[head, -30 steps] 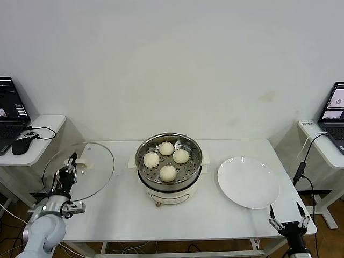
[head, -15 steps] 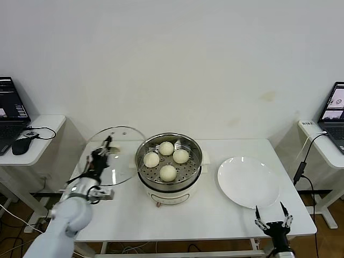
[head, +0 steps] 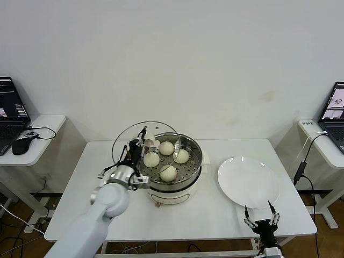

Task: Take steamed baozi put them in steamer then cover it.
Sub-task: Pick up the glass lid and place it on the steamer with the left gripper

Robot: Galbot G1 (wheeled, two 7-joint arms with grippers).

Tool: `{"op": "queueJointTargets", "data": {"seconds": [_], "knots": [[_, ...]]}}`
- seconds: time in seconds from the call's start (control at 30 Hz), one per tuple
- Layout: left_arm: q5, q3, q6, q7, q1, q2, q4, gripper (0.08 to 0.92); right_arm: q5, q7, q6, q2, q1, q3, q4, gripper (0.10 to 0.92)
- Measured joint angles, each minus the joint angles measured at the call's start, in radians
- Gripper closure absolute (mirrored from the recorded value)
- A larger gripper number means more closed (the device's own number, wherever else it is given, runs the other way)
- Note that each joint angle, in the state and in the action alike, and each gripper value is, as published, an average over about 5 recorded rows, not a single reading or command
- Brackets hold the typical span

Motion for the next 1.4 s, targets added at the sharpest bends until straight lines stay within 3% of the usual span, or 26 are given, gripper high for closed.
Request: {"op": "queueJointTargets", "data": {"seconds": [0.37, 0.67, 1.07, 1.4], "knots": [[0.193, 0.009, 0.133, 0.137, -0.026, -0.194, 0.070, 0.864, -0.073, 0.033, -0.046, 0.019, 0.003, -0.024, -0.017, 0.202], [0.346, -0.007, 0.174, 0.194, -0.013, -0.329, 0.092, 0.864, -0.119, 0.044, -0.062, 0.032, 0.005, -0.042, -0.033, 0.202], [0.481, 0.000, 0.184, 0.217, 0.018, -0.432, 0.125, 0.864, -0.151, 0.052, -0.063, 0.036, 0.006, -0.058, -0.049, 0.203], [0.533, 0.011, 0.183, 0.218, 0.038, -0.475, 0.140, 0.864, -0.162, 0.056, -0.056, 0.036, 0.005, -0.066, -0.061, 0.203]]}}
